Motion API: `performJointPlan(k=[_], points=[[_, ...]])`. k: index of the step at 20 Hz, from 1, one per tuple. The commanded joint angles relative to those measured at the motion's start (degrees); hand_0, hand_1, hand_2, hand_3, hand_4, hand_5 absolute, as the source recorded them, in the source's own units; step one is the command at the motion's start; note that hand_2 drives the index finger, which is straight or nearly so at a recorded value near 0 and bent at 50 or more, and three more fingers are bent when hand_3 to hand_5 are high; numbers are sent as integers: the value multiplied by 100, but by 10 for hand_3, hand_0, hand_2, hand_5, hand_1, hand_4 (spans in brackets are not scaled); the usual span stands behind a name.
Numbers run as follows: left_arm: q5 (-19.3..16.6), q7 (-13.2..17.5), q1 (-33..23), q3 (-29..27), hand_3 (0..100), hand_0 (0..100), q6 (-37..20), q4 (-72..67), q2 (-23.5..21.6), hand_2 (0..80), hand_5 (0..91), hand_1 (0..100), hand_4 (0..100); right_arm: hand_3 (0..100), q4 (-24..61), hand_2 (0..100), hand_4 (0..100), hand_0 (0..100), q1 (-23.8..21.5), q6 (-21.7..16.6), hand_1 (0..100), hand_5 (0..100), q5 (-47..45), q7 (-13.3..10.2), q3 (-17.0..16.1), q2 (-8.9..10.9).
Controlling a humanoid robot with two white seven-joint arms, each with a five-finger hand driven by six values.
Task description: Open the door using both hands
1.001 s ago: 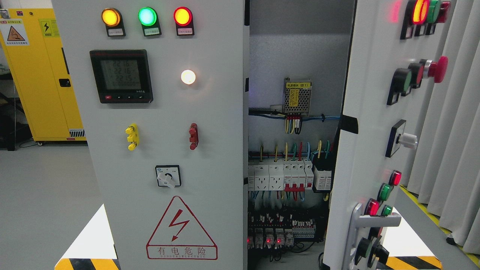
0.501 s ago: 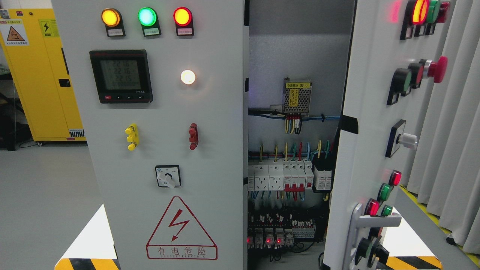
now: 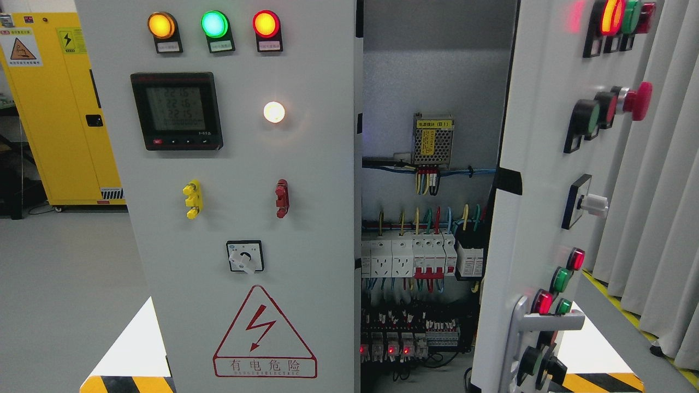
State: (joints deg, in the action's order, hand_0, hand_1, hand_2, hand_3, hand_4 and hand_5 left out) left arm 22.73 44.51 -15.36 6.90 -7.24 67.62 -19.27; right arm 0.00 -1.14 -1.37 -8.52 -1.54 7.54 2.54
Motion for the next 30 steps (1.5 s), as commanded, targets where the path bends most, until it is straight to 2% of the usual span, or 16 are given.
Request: performJointPlan(k=[1,4,6,10,12,13,15,17,19,21,25,28,30], points=[[802,6,339,689,0,120,-41,3265,-1852,0,0,556,0,0,79,40,0,0,-88,14,500,0,0,-5,-7,10],[891,23,525,742,0,120,29,3467,-2018,0,0,556,0,0,79,40,0,0,-88,5,500,0,0,-5,-7,19],[1276,41,665,777,0,120,318,3713,-2124,0,0,556,0,0,79,40,0,0,-88,5,500,0,0,-5,2,19],[2155,111,1323,874,0,120,1240,3951,-2072,0,0,556,0,0,79,40,0,0,-88,5,500,0,0,-5,2,-25],[2315,111,1701,892,0,120,1487,4100,-2028,0,0,556,0,0,79,40,0,0,-88,5,500,0,0,-5,2,-25],[2341,111,1920,892,0,120,1645,4153,-1906,0,0,556,0,0,79,40,0,0,-88,5,500,0,0,-5,2,-25],[2525,111,2578,892,0,120,2363,4189,-1546,0,0,556,0,0,79,40,0,0,-88,5,500,0,0,-13,2,-17],[2937,102,3237,883,0,120,3146,4180,-1020,0,0,556,0,0,79,40,0,0,-88,5,500,0,0,-5,-7,-17],[3001,85,3827,874,0,120,3789,4180,-387,0,0,556,0,0,79,40,0,0,-88,5,500,0,0,-5,-7,-17],[3001,85,4415,874,0,120,4089,4154,-113,0,0,556,0,0,79,40,0,0,-88,5,500,0,0,-5,-7,-8],[3053,76,5602,874,0,120,4459,3830,-24,0,0,556,0,0,79,40,0,0,-88,5,500,0,0,-5,-7,1],[3369,58,6323,883,0,120,4564,3356,55,0,0,556,0,0,79,40,0,0,-88,5,500,0,0,-5,-7,1],[3431,58,6693,883,0,120,4748,3013,221,0,0,556,0,0,79,40,0,0,-88,5,500,0,0,-5,-7,10]])
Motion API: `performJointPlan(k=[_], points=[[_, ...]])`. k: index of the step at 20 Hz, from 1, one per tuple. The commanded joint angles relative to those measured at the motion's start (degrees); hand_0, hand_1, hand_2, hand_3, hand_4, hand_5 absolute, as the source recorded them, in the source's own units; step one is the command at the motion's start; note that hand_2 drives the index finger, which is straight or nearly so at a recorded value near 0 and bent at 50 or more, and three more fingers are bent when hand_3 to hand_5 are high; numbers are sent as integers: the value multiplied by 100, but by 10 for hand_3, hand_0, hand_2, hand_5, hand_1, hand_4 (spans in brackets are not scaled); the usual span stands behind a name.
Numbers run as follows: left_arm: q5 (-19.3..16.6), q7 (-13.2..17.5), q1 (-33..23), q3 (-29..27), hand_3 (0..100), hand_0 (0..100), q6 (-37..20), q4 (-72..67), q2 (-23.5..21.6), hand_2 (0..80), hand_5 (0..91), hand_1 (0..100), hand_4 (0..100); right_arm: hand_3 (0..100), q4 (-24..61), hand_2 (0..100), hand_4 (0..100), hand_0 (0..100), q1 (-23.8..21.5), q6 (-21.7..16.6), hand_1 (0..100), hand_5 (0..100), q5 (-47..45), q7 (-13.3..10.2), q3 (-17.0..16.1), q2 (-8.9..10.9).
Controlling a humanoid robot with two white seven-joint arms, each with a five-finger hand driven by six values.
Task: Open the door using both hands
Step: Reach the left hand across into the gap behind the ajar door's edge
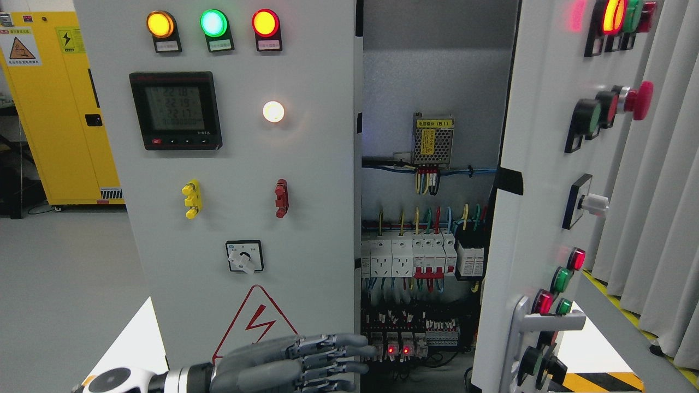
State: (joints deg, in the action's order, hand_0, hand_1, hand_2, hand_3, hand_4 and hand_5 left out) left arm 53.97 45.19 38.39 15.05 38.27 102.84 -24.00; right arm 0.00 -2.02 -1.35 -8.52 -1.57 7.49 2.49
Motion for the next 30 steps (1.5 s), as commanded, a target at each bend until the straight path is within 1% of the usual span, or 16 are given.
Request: performJointPlan(k=[1,3,5,7,9,12,16,21,22,24,25,30], points=[[298,-10,1434,68,0,120,346,-702,860,0,0,556,0,0,79,40,0,0,-1,3,500,0,0,-1,-2,24],[263,-28,1549,68,0,120,523,-958,1106,0,0,556,0,0,79,40,0,0,-1,3,500,0,0,-1,-2,24],[246,-28,1663,77,0,120,532,-1064,1239,0,0,556,0,0,79,40,0,0,-1,3,500,0,0,-1,-2,24],[88,-28,1803,243,0,120,541,-1204,1449,0,0,556,0,0,79,40,0,0,-1,3,500,0,0,-1,-2,24],[-97,-28,2101,358,0,120,541,-1484,1564,0,0,556,0,0,79,40,0,0,-1,3,500,0,0,-1,-2,33],[-88,-10,2488,384,0,120,541,-1889,1854,0,0,556,0,0,79,40,0,0,-1,3,500,0,0,-1,-2,24],[-97,-10,2630,683,0,120,523,-1987,2223,0,0,556,0,0,79,40,0,0,-1,3,500,0,0,-1,-11,24],[-150,-2,2832,789,0,120,497,-2268,2425,0,0,556,0,0,79,40,0,0,-1,3,500,0,0,-1,-2,24],[-228,-10,2832,806,0,120,497,-2286,2504,0,0,556,0,0,79,40,0,0,-1,3,500,0,0,-1,-2,24],[-535,-2,2832,807,0,120,488,-2373,2732,0,0,556,0,0,79,40,0,0,-1,3,500,0,0,-1,-2,15],[-624,-2,2850,807,0,120,488,-2435,2829,0,0,556,0,0,79,40,0,0,-1,3,500,0,0,-1,-2,15],[-625,-10,2832,807,0,120,488,-2436,2900,0,0,556,0,0,79,40,0,0,-1,3,500,0,0,-1,-11,24]])
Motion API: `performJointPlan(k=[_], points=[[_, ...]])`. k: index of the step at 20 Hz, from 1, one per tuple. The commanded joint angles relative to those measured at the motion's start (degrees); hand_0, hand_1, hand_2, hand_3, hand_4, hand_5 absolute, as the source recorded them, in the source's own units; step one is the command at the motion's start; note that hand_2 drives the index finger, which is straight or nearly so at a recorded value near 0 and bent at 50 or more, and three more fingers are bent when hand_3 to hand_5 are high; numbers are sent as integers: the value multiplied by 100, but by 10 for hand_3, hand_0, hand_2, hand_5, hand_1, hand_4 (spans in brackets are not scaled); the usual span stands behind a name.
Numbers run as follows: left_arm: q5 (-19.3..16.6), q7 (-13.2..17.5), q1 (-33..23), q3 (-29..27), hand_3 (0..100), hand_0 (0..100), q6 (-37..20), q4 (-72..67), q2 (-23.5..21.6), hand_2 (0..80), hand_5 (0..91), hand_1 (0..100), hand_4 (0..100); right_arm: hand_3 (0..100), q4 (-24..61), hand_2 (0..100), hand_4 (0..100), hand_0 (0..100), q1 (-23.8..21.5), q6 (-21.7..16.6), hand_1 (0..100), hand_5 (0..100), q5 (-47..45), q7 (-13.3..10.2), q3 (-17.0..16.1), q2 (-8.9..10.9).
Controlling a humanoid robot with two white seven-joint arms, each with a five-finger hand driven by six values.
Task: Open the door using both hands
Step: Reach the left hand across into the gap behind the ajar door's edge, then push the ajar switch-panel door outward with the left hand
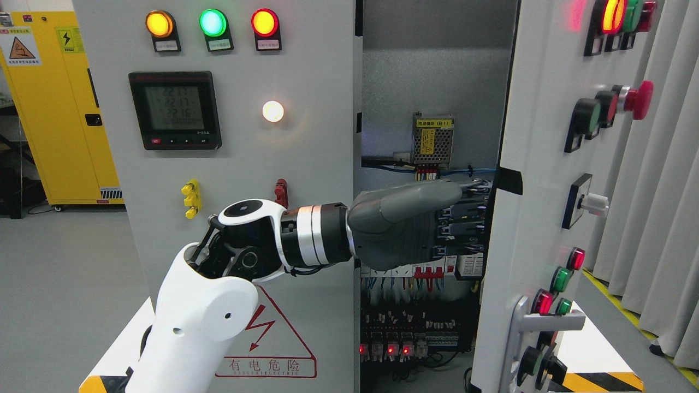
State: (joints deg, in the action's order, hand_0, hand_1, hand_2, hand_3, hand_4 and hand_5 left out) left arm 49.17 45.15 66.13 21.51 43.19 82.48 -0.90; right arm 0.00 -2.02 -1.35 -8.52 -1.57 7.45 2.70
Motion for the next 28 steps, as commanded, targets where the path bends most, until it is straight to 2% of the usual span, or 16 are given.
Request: performJointPlan(k=[1,8,14,21,28], points=[[-144,-7,49,161,0,120,-4,-391,635,0,0,556,0,0,88,40,0,0,0,4,500,0,0,-1,-7,3],[-144,-77,49,161,0,120,-4,-347,995,0,0,556,0,0,79,40,0,0,0,4,500,0,0,-1,2,12],[-101,-270,58,327,0,120,-30,-137,1031,0,0,556,0,0,79,40,0,0,0,4,500,0,0,-1,2,20],[49,-288,137,678,0,120,-39,5,1040,0,0,556,0,0,79,40,0,0,0,4,500,0,0,-1,2,20],[207,-297,251,1390,0,120,-434,-22,1057,0,0,556,0,0,79,40,0,0,0,4,500,0,0,-1,-7,12]])
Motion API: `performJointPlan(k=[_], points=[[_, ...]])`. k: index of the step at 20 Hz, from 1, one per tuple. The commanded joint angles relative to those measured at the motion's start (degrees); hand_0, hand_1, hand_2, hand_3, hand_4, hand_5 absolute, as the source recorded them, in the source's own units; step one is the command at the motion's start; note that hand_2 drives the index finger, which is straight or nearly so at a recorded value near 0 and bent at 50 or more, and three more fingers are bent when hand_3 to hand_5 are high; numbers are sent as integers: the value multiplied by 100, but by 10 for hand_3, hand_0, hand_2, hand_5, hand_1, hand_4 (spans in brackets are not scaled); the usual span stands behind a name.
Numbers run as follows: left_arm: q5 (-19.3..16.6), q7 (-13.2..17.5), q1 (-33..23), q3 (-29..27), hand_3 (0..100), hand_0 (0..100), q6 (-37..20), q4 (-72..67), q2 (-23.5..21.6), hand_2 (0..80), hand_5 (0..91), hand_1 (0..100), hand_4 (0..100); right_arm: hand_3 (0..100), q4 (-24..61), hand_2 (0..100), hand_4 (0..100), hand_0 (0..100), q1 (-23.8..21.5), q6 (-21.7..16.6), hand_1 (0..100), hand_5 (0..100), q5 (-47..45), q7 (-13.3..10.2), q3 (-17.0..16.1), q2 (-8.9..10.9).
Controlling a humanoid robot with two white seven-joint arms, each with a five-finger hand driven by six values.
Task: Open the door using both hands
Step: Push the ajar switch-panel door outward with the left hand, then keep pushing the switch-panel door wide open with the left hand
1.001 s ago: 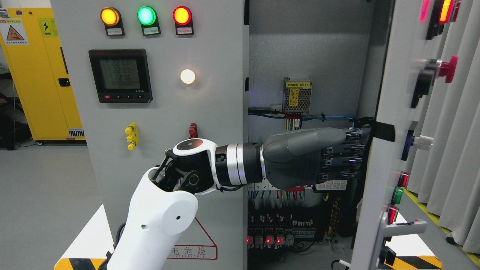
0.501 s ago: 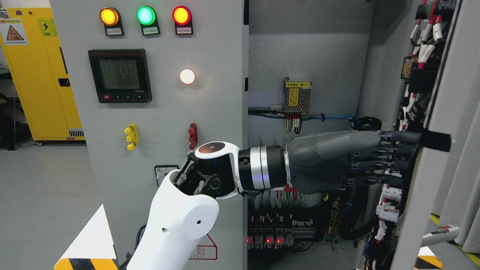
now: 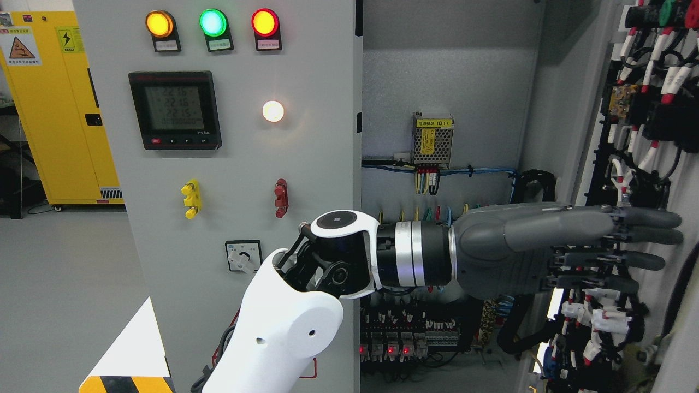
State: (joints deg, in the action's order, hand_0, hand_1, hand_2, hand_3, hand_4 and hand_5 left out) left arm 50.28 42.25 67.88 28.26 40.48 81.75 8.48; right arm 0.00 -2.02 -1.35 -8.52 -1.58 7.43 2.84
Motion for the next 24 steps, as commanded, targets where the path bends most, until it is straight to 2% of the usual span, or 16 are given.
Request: performJointPlan(k=[1,5,7,16,24], points=[[96,-32,77,794,0,120,-206,51,119,0,0,556,0,0,79,40,0,0,0,3,500,0,0,0,-5,-3],[192,-848,85,953,0,120,-268,60,128,0,0,556,0,0,79,40,0,0,0,3,500,0,0,0,-13,6],[281,-1130,85,979,0,120,-338,60,128,0,0,556,0,0,79,40,0,0,0,3,500,0,0,0,-13,6],[843,-1184,323,1278,0,120,-602,78,136,0,0,556,0,0,79,40,0,0,0,3,500,0,0,0,-13,-3],[843,-1184,340,1401,0,120,-707,69,145,0,0,556,0,0,88,40,0,0,0,3,500,0,0,0,-5,-29]])
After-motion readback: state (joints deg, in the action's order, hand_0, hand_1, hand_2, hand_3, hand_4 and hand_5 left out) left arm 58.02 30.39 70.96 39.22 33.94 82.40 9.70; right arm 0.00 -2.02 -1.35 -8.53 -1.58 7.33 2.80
